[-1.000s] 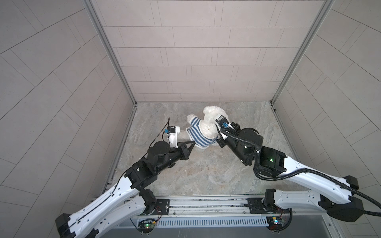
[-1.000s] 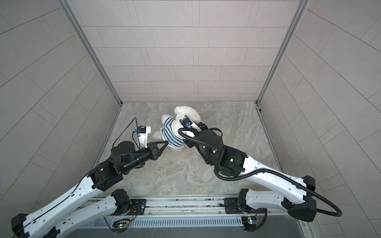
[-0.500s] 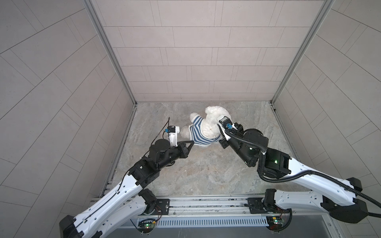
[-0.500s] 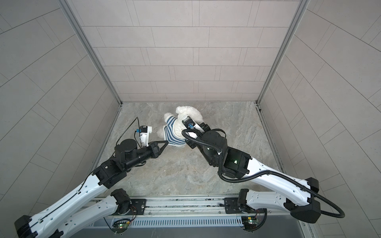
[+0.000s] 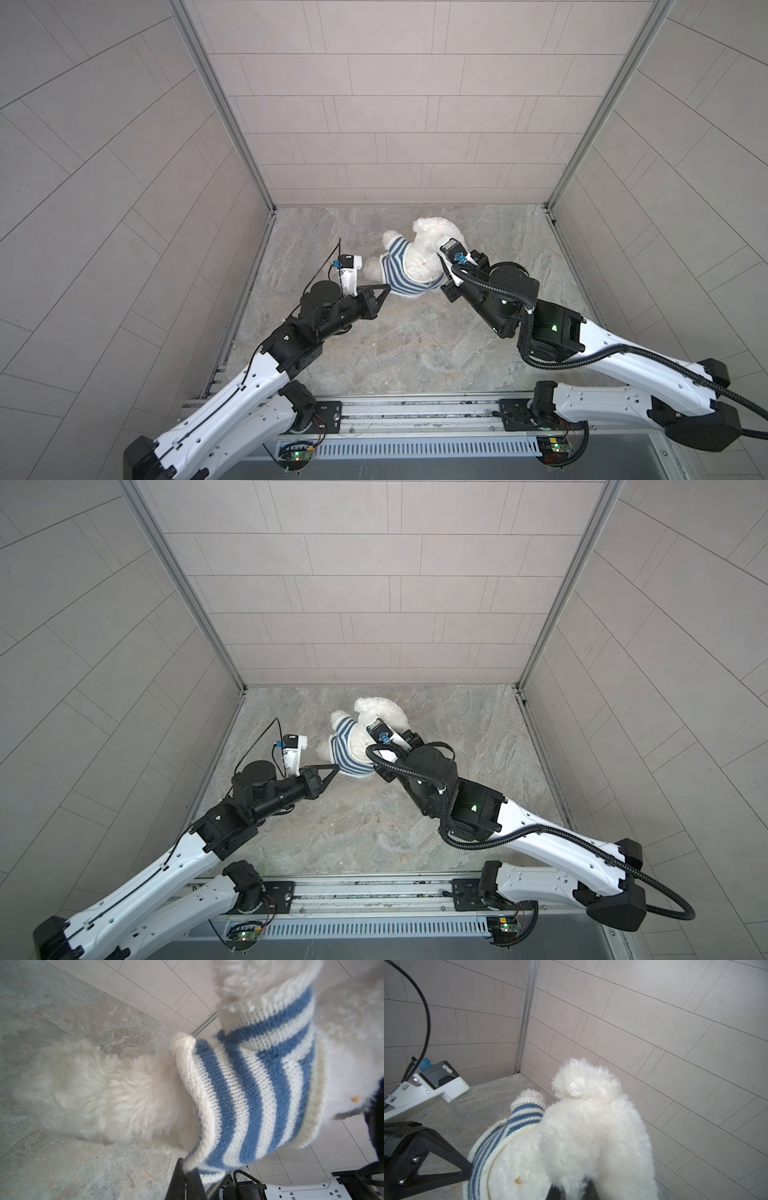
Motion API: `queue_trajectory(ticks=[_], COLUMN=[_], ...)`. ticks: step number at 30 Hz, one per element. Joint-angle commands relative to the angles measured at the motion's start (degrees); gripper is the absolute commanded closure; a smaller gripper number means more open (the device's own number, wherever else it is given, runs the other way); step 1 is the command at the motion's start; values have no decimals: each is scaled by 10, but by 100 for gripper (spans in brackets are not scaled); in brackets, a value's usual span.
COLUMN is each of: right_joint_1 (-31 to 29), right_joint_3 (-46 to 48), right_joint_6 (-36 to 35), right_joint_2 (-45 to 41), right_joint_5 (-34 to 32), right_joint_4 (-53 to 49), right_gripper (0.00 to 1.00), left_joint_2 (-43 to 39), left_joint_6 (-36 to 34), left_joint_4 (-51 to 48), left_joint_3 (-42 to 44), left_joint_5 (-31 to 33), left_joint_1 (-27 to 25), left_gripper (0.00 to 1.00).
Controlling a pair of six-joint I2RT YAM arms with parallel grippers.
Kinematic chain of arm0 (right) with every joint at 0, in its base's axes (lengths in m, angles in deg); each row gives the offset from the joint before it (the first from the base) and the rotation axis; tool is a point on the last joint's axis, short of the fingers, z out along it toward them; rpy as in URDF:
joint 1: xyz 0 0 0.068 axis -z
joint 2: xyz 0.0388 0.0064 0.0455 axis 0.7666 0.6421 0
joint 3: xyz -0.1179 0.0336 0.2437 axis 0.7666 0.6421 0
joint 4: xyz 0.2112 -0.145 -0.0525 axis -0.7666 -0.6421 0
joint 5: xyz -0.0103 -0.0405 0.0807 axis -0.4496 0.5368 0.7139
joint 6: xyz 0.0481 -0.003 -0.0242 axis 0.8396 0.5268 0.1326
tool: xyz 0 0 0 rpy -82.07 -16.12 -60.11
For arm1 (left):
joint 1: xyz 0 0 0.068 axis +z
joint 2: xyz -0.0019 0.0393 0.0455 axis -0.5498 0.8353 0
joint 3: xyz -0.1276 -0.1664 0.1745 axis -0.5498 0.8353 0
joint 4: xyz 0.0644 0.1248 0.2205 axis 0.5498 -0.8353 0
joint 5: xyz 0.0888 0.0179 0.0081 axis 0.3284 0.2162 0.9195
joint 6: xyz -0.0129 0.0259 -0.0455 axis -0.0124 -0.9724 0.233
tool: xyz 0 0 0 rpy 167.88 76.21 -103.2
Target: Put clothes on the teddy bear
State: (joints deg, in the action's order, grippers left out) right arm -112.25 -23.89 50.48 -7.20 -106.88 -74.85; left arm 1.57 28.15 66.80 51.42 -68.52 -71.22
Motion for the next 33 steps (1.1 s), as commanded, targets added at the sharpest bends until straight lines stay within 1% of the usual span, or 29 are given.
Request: queue_trajectory(ticks=[1, 6, 10, 11, 14, 16, 19, 21, 24, 26, 28, 30, 32, 33], right_joint_1=[0, 0, -1, -1, 4, 12, 37, 63, 102, 135, 175, 214, 237, 242], right_joint_3=[-2, 1, 4, 8, 17, 20, 22, 23, 25, 22, 5, -9, -17, -21], right_joint_6=[-14, -27, -34, -38, -42, -34, -3, 17, 36, 44, 53, 64, 72, 71], right_joint_2=[-26, -33, -48, -53, -66, -73, -85, -95, -113, -120, -120, -118, -115, -112], right_joint_5=[6, 20, 21, 22, 28, 54, 112, 167, 255, 310, 368, 445, 504, 524], right_joint_4=[47, 47, 31, 30, 13, 0, -17, -31, -50, -67, -100, -119, -121, -125], right_gripper=[100, 100, 100, 100, 100, 100, 100, 100, 100, 100, 100, 100, 100, 100], left_joint_2=[-15, -16, -39, -44, -60, -67, -75, -79, -91, -102, -112, -122, -126, -125], left_joint_6=[-51, -82, -103, -108, -129, -149, -176, -192, -205, -205, -207, -208, -209, -212], left_joint_4=[-10, -29, -37, -41, -68, -88, -116, -135, -149, -150, -145, -140, -141, -150], left_joint_3=[-24, -40, -36, -37, -43, -49, -62, -76, -93, -101, -107, -114, -121, -129], left_joint_5=[-11, -40, -65, -74, -99, -117, -143, -164, -192, -198, -209, -216, -211, -202], left_joint_1=[4, 4, 4, 4, 4, 4, 4, 4, 5, 5, 5, 4, 5, 5], left_gripper=[89, 72, 50, 46, 37, 32, 23, 18, 13, 10, 10, 10, 10, 10])
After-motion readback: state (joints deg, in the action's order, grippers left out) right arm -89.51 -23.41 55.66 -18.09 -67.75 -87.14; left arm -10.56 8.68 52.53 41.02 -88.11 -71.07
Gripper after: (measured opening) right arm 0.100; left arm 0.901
